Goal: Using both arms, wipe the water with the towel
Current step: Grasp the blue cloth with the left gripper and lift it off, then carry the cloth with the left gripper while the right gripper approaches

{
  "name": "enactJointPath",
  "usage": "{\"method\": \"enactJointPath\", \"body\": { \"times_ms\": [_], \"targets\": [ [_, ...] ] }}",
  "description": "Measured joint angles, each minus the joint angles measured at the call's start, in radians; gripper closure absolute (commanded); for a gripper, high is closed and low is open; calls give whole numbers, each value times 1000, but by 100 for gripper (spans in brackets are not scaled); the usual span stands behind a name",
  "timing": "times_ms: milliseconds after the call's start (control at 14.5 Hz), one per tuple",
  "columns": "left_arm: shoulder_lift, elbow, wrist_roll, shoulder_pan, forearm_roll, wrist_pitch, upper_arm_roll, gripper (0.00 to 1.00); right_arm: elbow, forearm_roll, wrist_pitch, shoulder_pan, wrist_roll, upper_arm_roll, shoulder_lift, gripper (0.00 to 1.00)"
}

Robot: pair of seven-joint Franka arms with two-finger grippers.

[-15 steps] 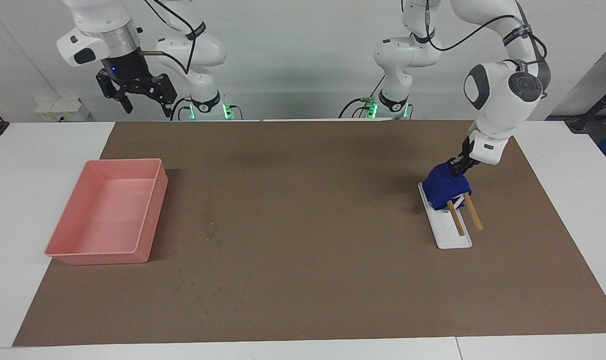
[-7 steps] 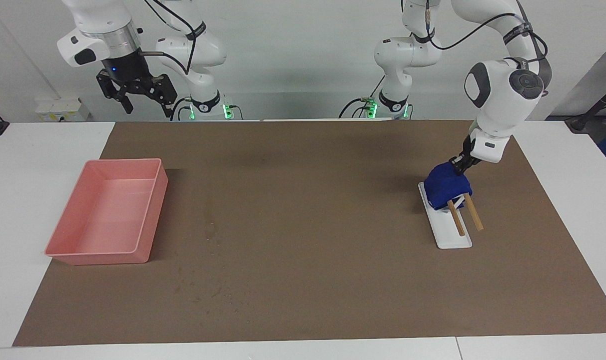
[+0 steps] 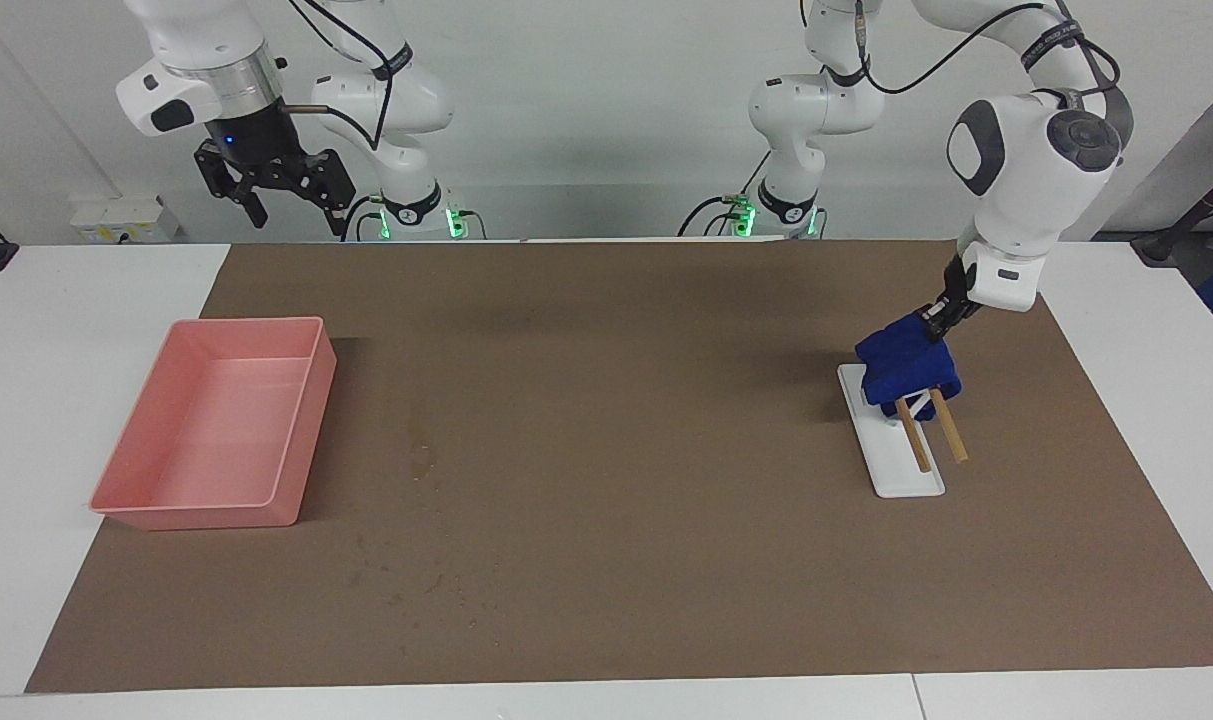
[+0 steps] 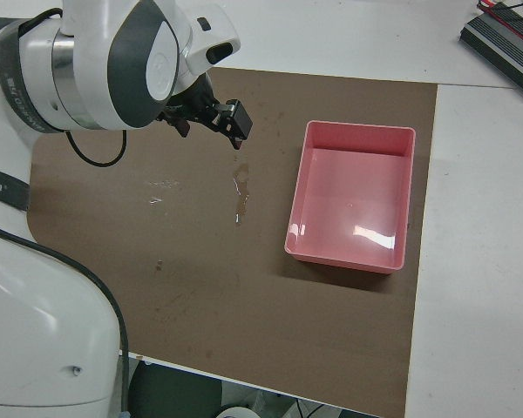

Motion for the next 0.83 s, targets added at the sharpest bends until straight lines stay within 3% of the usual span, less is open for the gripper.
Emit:
{"method": "enactJointPath", "body": {
  "times_ms": [482, 826],
  "targets": [
    [-1, 134, -192, -2, -71, -93, -33, 100, 0, 32, 15, 6, 88, 6, 0, 2],
    [0, 187, -573, -20, -115, -97, -179, 100, -7, 178, 53, 24, 354, 12, 5, 4]
  ]
}}
